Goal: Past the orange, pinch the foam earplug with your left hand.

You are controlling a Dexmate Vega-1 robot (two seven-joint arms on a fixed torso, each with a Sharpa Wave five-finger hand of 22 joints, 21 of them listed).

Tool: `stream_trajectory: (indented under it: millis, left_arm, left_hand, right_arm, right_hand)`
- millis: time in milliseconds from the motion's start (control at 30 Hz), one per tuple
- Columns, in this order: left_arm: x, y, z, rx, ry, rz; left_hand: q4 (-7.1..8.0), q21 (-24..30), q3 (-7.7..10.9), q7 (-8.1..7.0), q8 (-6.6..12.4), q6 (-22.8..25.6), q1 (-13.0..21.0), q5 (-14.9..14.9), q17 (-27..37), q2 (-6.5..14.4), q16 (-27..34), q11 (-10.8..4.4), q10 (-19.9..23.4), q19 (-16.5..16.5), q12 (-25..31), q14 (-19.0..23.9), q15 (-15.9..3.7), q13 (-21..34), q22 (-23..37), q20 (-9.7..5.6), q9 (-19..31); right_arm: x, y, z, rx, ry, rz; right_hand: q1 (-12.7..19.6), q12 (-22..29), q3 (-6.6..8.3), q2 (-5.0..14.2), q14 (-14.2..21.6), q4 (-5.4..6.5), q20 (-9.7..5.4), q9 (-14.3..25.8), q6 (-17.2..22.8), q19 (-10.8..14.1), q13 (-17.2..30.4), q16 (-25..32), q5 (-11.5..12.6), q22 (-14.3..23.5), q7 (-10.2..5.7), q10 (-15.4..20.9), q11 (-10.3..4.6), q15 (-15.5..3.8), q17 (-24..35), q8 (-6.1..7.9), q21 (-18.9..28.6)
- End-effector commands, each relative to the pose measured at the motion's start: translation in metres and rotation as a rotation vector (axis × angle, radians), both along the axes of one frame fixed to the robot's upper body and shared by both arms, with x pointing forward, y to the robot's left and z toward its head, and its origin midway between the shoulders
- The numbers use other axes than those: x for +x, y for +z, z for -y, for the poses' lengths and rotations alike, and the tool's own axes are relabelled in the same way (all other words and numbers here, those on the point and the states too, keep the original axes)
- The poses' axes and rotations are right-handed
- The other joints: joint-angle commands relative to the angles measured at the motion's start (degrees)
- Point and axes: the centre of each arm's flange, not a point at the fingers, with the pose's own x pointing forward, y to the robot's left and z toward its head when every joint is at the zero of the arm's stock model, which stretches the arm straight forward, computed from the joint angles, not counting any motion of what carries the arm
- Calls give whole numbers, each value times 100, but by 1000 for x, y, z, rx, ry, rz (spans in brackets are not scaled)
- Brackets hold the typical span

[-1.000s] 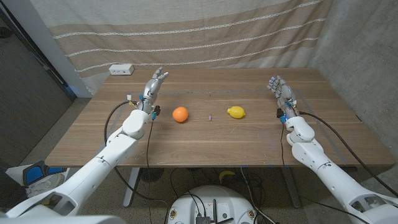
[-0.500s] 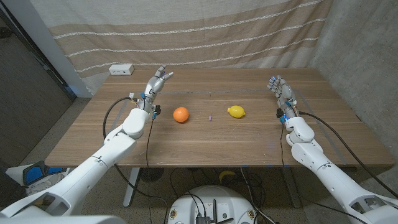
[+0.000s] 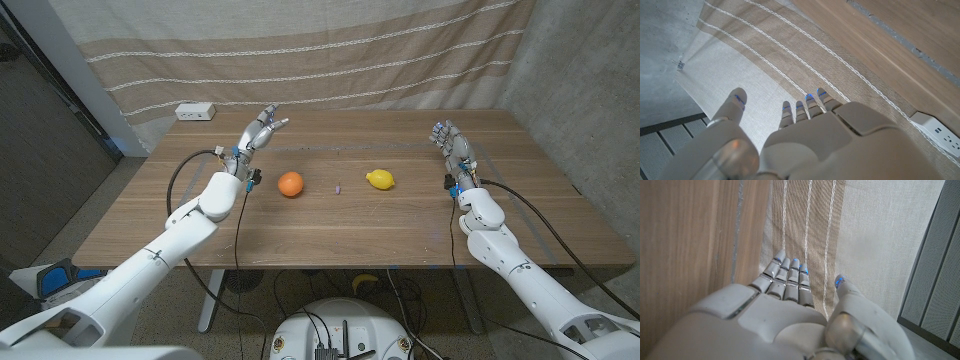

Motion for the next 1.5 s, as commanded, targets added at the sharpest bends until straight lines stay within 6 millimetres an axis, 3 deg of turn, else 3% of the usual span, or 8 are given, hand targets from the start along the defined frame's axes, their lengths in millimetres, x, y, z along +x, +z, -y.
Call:
stream_trajectory:
  millis: [33,800,1500]
  left_arm:
    - [-5,6,12,116,7,18]
    - [-24,17,39,320,65,54]
    - [-39,25,56,499,156,52]
  left_hand:
    - [-30,36,1,-23,37,84,39,-14,26,51,52,-23,76,55,32,60,-22,24,17,11,17]
    - [-100,65,-39,-61,121,746,118,-13,20,107,37,-107,534,174,94,300,-80,22,10,30,18]
    - [-193,115,-7,-62,237,1373,465,12,13,68,36,-253,976,413,112,584,-171,27,-5,24,27]
  right_arm:
    - [-3,-1,1,4,-2,12]
    - [-14,-6,4,17,1,34]
    - [-22,-14,9,33,-6,39]
  right_hand:
    - [4,39,12,42,53,-58,12,30,67,77,11,49,45,34,14,51,2,-1,3,58,-21]
    - [-42,50,12,65,108,-124,27,36,117,115,-19,76,53,39,-5,100,3,3,-25,61,-67]
    - [-78,50,18,79,120,-178,29,39,136,134,-42,86,60,41,1,117,5,3,-48,55,-112]
